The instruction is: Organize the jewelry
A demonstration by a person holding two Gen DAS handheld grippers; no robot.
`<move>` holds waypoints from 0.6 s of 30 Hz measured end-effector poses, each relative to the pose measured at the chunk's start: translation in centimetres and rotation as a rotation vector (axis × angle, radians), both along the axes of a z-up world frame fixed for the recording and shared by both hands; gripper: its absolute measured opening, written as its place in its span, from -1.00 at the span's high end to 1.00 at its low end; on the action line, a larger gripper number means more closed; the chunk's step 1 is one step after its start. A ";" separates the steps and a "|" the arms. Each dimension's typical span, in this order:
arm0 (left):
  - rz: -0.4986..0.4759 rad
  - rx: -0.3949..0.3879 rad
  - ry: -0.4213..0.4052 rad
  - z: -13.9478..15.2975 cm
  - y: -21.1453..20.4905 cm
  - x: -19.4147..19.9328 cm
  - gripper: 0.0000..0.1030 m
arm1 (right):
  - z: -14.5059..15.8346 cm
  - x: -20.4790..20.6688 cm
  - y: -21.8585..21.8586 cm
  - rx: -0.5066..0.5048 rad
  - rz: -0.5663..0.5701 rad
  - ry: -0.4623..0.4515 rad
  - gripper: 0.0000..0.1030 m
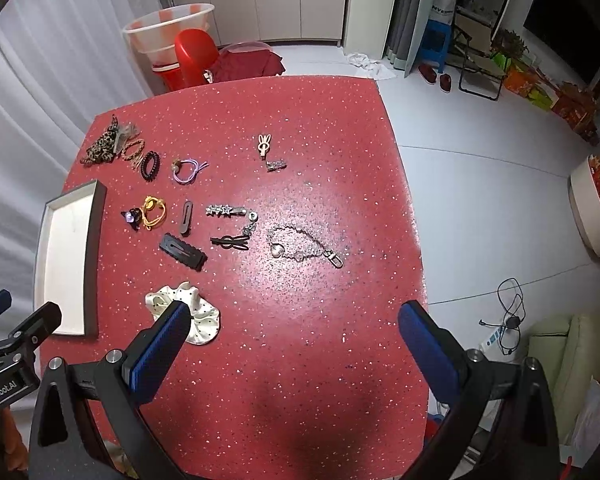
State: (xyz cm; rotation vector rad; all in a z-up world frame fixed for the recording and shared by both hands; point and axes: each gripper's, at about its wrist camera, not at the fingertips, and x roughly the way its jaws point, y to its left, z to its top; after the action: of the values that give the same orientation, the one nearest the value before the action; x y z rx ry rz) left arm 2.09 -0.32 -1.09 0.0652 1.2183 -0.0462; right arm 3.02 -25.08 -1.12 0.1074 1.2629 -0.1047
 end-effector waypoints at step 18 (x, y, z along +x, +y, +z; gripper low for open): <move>0.013 0.004 0.002 -0.1 0.6 0.0 -1.00 | 0.3 0.5 0.5 -0.004 0.011 -0.002 -1.00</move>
State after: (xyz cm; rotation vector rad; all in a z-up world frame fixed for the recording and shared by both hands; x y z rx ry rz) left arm 2.14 0.23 -1.22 0.0606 1.2204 -0.0328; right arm 3.48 -24.57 -0.81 0.0972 1.2608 -0.0970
